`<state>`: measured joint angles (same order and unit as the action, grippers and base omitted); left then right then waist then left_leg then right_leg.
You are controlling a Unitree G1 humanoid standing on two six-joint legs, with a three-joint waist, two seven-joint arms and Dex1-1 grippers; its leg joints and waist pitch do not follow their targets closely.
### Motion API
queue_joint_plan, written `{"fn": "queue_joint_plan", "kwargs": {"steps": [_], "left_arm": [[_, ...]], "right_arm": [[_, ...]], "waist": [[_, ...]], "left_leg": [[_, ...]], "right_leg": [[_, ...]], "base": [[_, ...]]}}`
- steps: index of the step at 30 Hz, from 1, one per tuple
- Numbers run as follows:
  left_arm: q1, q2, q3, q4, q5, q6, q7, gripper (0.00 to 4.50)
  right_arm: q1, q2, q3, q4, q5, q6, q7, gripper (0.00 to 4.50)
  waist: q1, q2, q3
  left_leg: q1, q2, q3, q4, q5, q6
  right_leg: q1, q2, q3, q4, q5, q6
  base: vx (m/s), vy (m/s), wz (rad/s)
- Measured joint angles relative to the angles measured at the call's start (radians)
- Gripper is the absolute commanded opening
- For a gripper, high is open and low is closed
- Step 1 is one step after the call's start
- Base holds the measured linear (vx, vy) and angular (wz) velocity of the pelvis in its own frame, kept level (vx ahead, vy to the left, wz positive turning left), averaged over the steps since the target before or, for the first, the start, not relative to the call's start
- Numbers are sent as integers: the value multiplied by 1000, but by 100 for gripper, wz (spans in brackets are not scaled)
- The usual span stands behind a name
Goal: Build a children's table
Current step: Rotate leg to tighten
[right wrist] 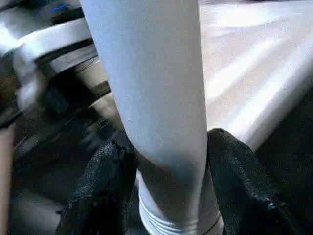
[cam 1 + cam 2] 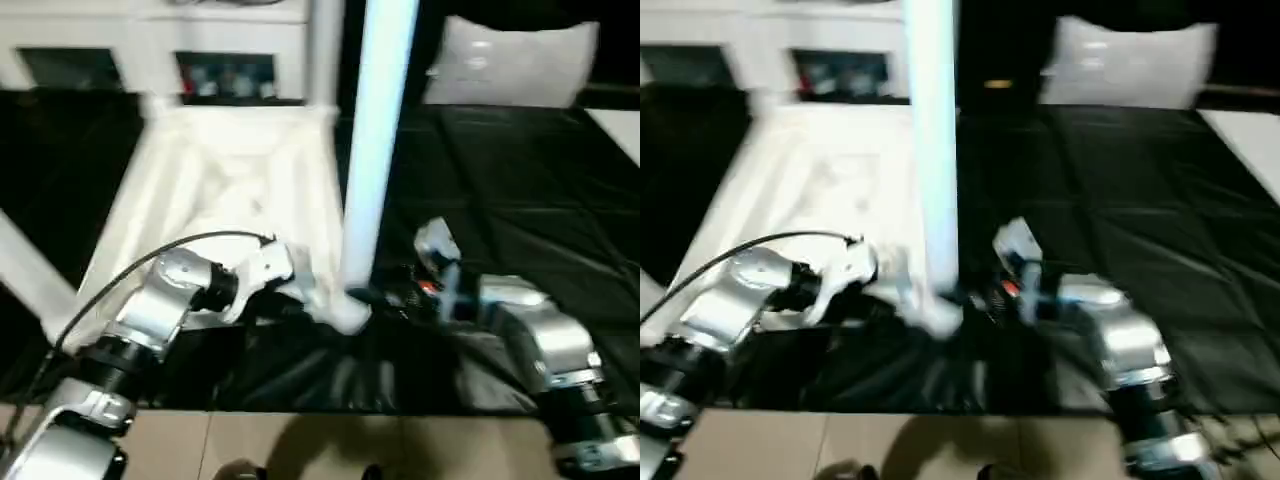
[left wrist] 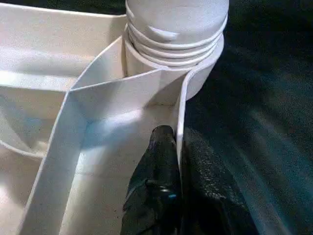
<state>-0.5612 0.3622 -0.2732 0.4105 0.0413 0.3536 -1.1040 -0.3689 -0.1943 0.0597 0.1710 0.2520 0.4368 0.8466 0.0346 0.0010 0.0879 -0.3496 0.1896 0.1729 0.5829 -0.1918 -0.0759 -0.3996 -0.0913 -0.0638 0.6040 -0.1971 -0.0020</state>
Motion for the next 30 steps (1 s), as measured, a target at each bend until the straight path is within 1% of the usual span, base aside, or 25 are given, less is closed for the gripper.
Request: {"fn": "queue_joint_plan", "kwargs": {"steps": [2, 4, 5, 7, 9, 10, 11, 13, 14, 15, 18, 19, 20, 22, 23, 25, 27, 28, 29, 30], "left_arm": [[-18, -53, 25, 14, 26, 55, 101, 0], [-31, -92, 37, 23, 36, 93, 176, 0], [-40, -117, 42, 30, 46, 112, 229, 0], [-55, -157, 51, 44, 59, 132, 301, 0], [-67, -191, 59, 52, 73, 149, 363, 0], [-71, -200, 59, 55, 74, 154, 378, 0], [-73, -209, 60, 55, 75, 159, 390, 0], [-76, -213, 60, 55, 76, 162, 393, 0], [-77, -214, 59, 53, 77, 162, 392, 0], [-77, -214, 58, 51, 77, 162, 388, 0], [-74, -208, 50, 35, 75, 161, 366, 0], [-70, -207, 49, 28, 72, 159, 360, 0], [-62, -199, 41, 15, 70, 140, 344, 0], [-52, -178, 33, 0, 63, 113, 311, 0], [-43, -160, 29, -7, 52, 89, 282, 0], [-32, -124, 27, -14, 35, 47, 232, 0], [-27, -87, 26, -18, 27, 7, 175, 0], [-25, -72, 25, -19, 24, -13, 151, 0], [-19, -53, 21, -20, 14, -38, 115, 0], [-13, -32, 19, -20, 8, -57, 84, 0]], "right_arm": [[-13, 94, -31, 13, -38, 6, -169, 193], [-38, 139, -37, 33, -66, 5, -279, 193], [-56, 180, -49, 50, -92, 1, -355, 193], [-76, 223, -58, 79, -121, -12, -458, 193], [-96, 270, -74, 110, -143, -41, -548, 193], [-98, 276, -76, 117, -145, -53, -566, 249], [-97, 281, -78, 122, -148, -66, -582, 263], [-95, 296, -86, 122, -149, -88, -586, 265], [-91, 298, -88, 121, -149, -102, -586, 291], [-85, 298, -89, 117, -146, -110, -584, 291], [-54, 281, -89, 98, -132, -145, -537, 324], [-48, 269, -89, 96, -128, -151, -515, 324], [-30, 239, -77, 86, -127, -172, -475, 346], [-3, 196, -60, 76, -117, -195, -403, 353], [18, 169, -55, 73, -99, -203, -349, 369], [43, 116, -51, 66, -69, -206, -251, 386], [47, 62, -49, 64, -43, -206, -151, 400], [47, 43, -49, 64, -35, -206, -117, 412], [47, 29, -49, 64, -26, -206, -80, 423], [45, 14, -42, 63, -17, -207, -45, 430]], "waist": [[-11, 1, 0], [-20, 2, 1], [-27, 2, 1], [-33, 2, 1], [-35, 2, 1], [-34, 2, 1], [-34, 3, 1], [-34, 3, 1], [-32, 3, 1], [-30, 3, 1], [-24, 3, 1], [-21, 3, 1], [-17, 3, 1], [-9, 3, 1], [-6, 3, 1], [-4, 3, 1], [-1, 5, -1], [1, 5, -1], [3, 5, -1], [6, 5, -1]], "left_leg": [[-1, -2, -1, -7, 0, 0], [-1, -3, -4, -11, 0, 0], [-1, -5, -5, -15, 0, 0], [0, -10, -5, -19, 0, 0], [-1, -12, -5, -20, 0, 0], [-1, -14, -5, -20, 0, 1], [-1, -16, -4, -20, 0, 1], [-1, -17, -3, -20, 0, 1], [-1, -17, -2, -20, 1, 3], [-1, -17, -2, -21, 3, 6], [-1, -17, -1, -21, 4, 8], [-1, -17, -1, -22, 4, 8], [-1, -16, -1, -25, 4, 8], [-1, -15, -1, -27, 4, 7], [-2, -14, -1, -27, 4, 7], [-5, -12, -1, -29, 4, 7], [-9, -9, -1, -30, 7, 12], [-12, -9, -2, -28, 7, 12], [-18, -8, -2, -27, 7, 12], [-18, -6, -2, -27, 7, 12]], "right_leg": [[0, 0, -2, -11, 0, 0], [1, 0, -7, -26, 0, 0], [1, 0, -7, -32, 0, 0], [0, -2, -4, -39, 0, 0], [-2, -2, -2, -46, 0, 0], [-2, -3, -1, -47, 0, 0], [-2, -3, 2, -48, 0, 0], [-2, -3, 6, -48, 1, -1], [-2, -3, 7, -47, 2, -4], [-2, -3, 7, -46, 6, -7], [-3, -2, 8, -44, 20, -9], [-3, -2, 8, -44, 23, -9], [-4, -2, 7, -43, 24, -9], [-5, -1, 6, -43, 31, -8], [-6, -1, 6, -42, 37, -1], [-7, 0, 4, -40, 40, -3], [-14, 2, 1, -36, 36, -3], [-20, 2, 0, -28, 32, -8], [-24, 2, -1, -24, 29, -11], [-25, 3, -3, -23, 29, -11]], "base": [[0, 0, 0], [-21, 16, -9], [0, 0, 0], [0, 0, 0], [0, 0, 0], [0, 0, 0], [0, 0, 0], [0, 0, 0], [0, 0, 0], [0, 0, 0], [0, 0, 0], [0, 0, 0], [0, 0, 0], [0, 0, 0], [0, 0, 0], [57, -31, 1], [62, -33, 2], [0, 0, 0], [0, 0, 0], [0, 0, 0]]}}
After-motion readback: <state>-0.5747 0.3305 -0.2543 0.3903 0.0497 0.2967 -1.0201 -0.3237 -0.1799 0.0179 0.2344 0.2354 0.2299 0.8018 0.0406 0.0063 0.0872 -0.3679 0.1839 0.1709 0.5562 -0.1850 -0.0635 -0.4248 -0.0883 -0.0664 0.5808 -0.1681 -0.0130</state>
